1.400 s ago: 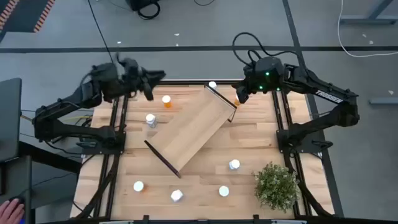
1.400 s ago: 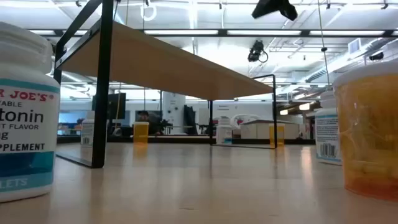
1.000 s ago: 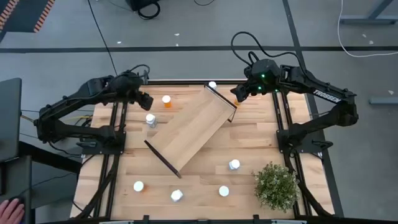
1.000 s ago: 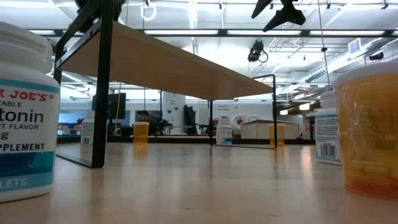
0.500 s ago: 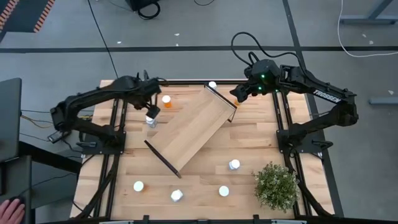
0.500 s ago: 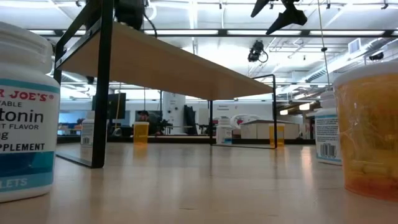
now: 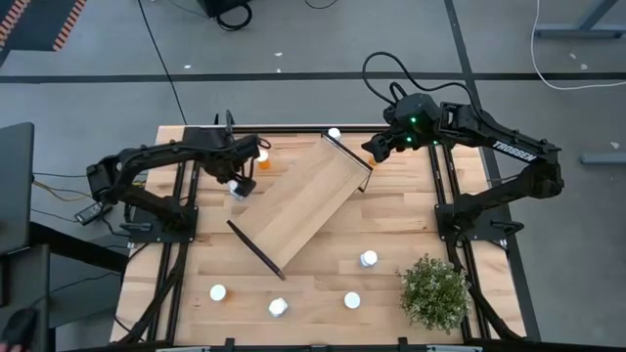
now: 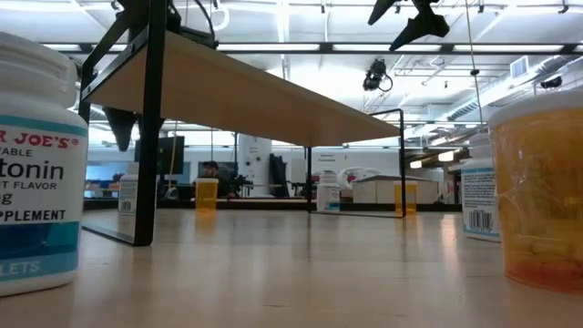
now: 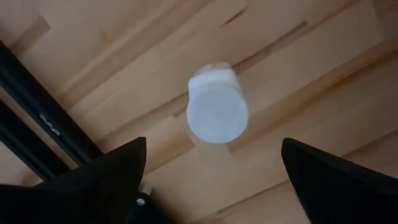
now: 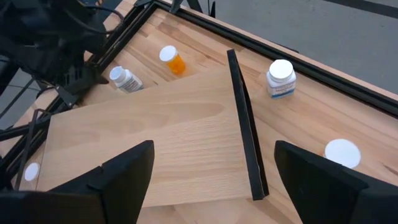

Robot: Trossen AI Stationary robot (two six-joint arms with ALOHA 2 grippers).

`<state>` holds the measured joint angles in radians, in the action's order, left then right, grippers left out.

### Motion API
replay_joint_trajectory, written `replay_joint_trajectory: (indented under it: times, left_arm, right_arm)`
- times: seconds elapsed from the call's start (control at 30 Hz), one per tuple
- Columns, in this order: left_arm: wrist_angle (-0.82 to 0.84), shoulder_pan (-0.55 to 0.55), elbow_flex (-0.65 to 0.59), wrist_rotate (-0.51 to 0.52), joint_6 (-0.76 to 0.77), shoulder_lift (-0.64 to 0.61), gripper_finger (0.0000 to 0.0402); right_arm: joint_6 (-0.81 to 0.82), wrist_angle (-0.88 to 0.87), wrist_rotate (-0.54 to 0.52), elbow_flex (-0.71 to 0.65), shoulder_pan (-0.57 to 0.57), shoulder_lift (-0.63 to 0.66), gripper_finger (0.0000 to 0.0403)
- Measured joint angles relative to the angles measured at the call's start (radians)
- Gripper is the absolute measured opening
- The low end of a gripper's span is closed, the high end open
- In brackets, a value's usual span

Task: Pick and place medicine bottles onto shelf by color
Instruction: Put the white pill bottle on the shelf

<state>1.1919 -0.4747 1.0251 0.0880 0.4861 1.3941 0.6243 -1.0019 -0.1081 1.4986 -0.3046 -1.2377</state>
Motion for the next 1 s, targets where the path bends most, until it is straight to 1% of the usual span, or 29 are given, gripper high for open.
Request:
replay_joint_trajectory:
  times: [0.33,0.63,0.9,1.0]
  left_arm:
    - [-0.095,0.0,-0.066,0.016,0.0,0.0,0.0375]
    - [-0.143,0.0,-0.068,0.031,-0.001,0.0,0.0369]
    - [-0.151,0.0,-0.068,0.031,-0.011,0.0,0.0368]
    - [-0.154,0.0,-0.068,0.048,-0.013,0.013,0.0368]
  right_arm:
    - [0.001,0.0,0.0,0.0,0.0,0.0,0.0339]
    - [0.003,0.0,0.0,0.0,0.0,0.0,0.0339]
    - [0.007,0.0,0.0,0.0,0.0,0.0,0.0339]
    - [0.014,0.0,0.0,0.0,0.0,0.0,0.0339]
